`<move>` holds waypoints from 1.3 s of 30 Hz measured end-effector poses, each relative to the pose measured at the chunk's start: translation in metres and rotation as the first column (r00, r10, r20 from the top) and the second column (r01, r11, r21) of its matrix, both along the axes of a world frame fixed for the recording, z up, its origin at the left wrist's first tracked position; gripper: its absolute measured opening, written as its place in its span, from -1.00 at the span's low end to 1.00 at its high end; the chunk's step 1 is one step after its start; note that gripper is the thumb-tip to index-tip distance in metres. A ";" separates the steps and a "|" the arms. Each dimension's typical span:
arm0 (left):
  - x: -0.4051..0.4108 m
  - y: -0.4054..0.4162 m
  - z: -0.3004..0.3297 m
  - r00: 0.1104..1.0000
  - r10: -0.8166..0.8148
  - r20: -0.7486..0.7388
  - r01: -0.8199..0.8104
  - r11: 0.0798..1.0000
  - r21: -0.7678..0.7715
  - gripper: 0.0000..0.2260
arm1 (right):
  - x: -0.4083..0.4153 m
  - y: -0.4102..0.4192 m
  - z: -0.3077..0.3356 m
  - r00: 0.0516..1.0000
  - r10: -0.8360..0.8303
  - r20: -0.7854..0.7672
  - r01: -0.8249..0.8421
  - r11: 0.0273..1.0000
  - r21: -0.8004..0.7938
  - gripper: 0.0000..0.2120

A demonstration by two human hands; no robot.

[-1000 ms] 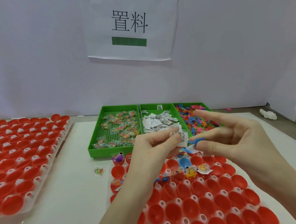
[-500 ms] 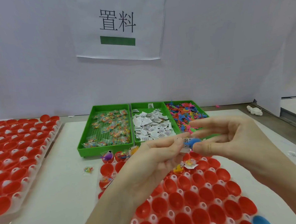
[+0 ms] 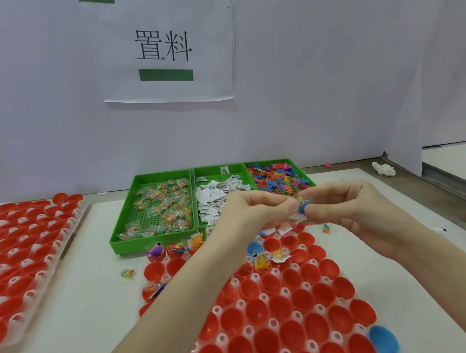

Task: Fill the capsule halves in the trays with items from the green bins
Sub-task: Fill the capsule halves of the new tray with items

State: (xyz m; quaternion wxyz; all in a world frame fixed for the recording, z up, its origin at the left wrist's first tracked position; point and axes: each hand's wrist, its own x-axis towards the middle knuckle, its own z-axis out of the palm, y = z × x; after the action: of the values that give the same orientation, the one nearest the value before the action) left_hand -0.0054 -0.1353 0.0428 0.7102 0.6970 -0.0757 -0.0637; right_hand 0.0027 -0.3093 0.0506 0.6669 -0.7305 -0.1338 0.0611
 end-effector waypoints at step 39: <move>0.104 0.190 -0.087 0.916 0.320 0.244 -0.290 0.105 0.951 -0.54 | 0.064 0.006 -0.018 0.993 0.084 0.083 0.035 0.460 -0.887 -0.85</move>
State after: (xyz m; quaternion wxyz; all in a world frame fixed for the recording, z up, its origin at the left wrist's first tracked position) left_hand 0.0990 0.0550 -0.0444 0.0977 0.9850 0.1358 0.0418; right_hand 0.0666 -0.3034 0.0321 0.1803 -0.9707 -0.1311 0.0891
